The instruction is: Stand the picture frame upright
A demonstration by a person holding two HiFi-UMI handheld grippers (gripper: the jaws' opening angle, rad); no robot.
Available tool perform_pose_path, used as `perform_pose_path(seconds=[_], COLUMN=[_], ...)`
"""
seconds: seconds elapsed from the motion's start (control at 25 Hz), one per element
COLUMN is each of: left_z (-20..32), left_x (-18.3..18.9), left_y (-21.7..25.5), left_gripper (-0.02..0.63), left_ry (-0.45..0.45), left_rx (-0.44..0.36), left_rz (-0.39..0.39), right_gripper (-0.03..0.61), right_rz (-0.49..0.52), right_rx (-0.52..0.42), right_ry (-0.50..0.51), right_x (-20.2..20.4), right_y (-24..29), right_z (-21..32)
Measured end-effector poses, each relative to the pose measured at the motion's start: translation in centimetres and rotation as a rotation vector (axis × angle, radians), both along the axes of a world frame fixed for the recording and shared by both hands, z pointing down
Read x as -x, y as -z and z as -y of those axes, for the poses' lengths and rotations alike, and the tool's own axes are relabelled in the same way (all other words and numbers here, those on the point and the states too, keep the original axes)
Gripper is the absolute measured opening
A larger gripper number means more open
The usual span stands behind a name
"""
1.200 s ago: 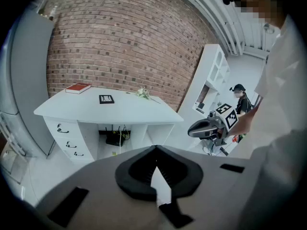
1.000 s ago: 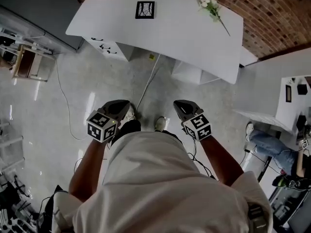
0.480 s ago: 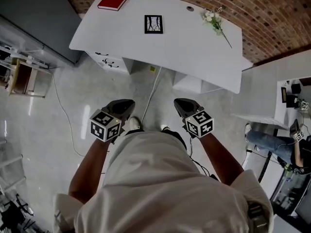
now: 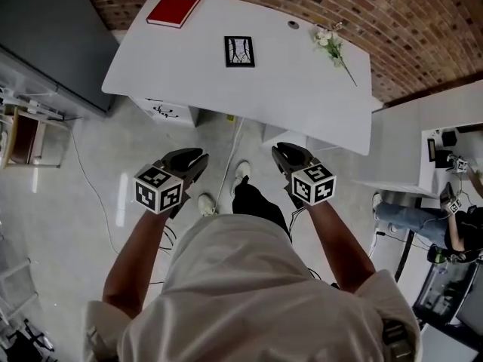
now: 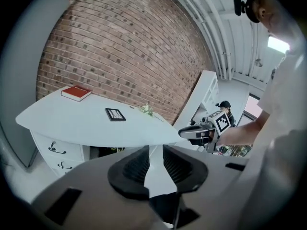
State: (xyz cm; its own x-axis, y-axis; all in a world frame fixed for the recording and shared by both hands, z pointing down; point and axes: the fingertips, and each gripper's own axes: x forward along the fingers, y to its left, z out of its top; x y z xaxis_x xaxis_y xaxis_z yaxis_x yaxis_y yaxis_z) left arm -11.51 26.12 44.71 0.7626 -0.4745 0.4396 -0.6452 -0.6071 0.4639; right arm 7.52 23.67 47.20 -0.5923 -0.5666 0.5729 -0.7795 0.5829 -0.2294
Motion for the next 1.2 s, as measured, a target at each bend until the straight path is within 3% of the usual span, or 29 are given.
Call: perform_pose_path(seconds=[0.2, 0.88, 1.2], left_z=[5.4, 23.6, 29.5], left_x=[-0.9, -4.7, -5.1], left_y=[-0.9, -3.4, -6.3], left_gripper=[0.084, 0.092, 0.1], left_ry=[0.028, 0.153, 0.12], left_rx=[0.01, 0.133, 0.194], left_rz=[0.003, 0.046, 0.061], right_gripper=[0.049, 0.061, 0.069], right_rz=[0.012, 0.104, 0.129], right_rx=[0.018, 0.136, 0.191], right_ry=[-0.002, 0.15, 0.151], right_x=[-1.7, -3.6, -2.5], right_y=[-1.1, -5.2, -7.4], right_z=[6.0, 26.0, 31.9])
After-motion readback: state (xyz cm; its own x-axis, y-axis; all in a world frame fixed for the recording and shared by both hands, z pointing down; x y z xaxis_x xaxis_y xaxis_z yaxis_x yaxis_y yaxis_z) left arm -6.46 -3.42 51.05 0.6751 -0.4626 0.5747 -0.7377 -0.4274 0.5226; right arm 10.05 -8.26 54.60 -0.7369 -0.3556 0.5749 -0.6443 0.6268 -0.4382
